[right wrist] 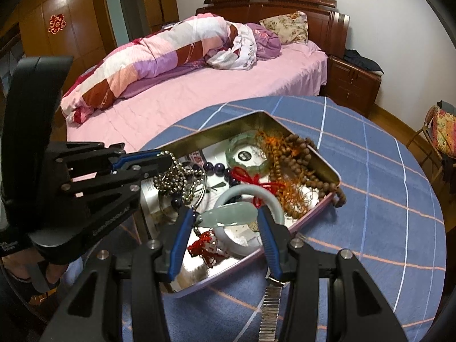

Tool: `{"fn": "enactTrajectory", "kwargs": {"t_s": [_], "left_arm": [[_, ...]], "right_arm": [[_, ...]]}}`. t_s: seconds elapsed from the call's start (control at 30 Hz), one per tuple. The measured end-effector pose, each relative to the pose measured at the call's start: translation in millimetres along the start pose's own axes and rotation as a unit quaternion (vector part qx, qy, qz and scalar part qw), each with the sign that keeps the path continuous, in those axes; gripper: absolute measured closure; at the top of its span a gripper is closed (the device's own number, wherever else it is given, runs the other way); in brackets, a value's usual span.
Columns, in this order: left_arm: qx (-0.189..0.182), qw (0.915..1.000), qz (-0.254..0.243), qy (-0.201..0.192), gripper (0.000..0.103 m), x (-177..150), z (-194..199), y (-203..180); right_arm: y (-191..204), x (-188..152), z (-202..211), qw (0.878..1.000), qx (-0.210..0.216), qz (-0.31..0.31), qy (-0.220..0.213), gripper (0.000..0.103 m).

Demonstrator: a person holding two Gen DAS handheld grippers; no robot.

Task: Organize jewelry
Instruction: 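Lower the pendant and bead chain into the tin and open both tools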

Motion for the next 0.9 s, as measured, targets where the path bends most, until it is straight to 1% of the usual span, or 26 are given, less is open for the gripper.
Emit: {"fn": "enactTrajectory", "kwargs": {"t_s": [0.47,0.63,0.77,0.8,0.83,0.87,0.9], "left_arm": [[0.009,0.9999,-0.005,0.014,0.098,-6,-12,2],[0.009,0.9999,-0.004,0.012,0.098,-6,-12,1],[0.001,0.9999,-0.003,0.016,0.098,-7,-14,1],[0.002,0.9998,-0.004,0.017,0.098,-7,-14,2],[0.004,0.9998,-0.003,0.017,0.097,-7,-13,2],[0.003,0.9999,-0.002,0.017,0.092,-6,-13,2],[0.003,0.9999,0.0,0.015,0.087,-6,-12,3]], "right_arm": [[2,-4,-9,1.0,-0.009,0.005,0.011,0.053],[2,-4,-9,1.0,-0.008,0.005,0.013,0.053],[1,-5,-11,1.0,-0.011,0.002,0.014,0.051],[1,-5,-11,1.0,-0.011,0.001,0.014,0.048],[0,-4,-11,1.0,-0.011,0.0,0.013,0.045],[0,-4,-9,1.0,-0.01,0.0,0.01,0.041],[0,-4,-8,1.0,-0.012,0.0,0.008,0.04]]}}
Point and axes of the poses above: each gripper's, at about its wrist camera, not at the fingertips, and z roughly against the way its jaws point, y to its left, x to its top, the point moved 2 cm from there along -z, roughly the way its jaws point, and after that the axes turned 6 degrees about x, right-handed, at the moved point
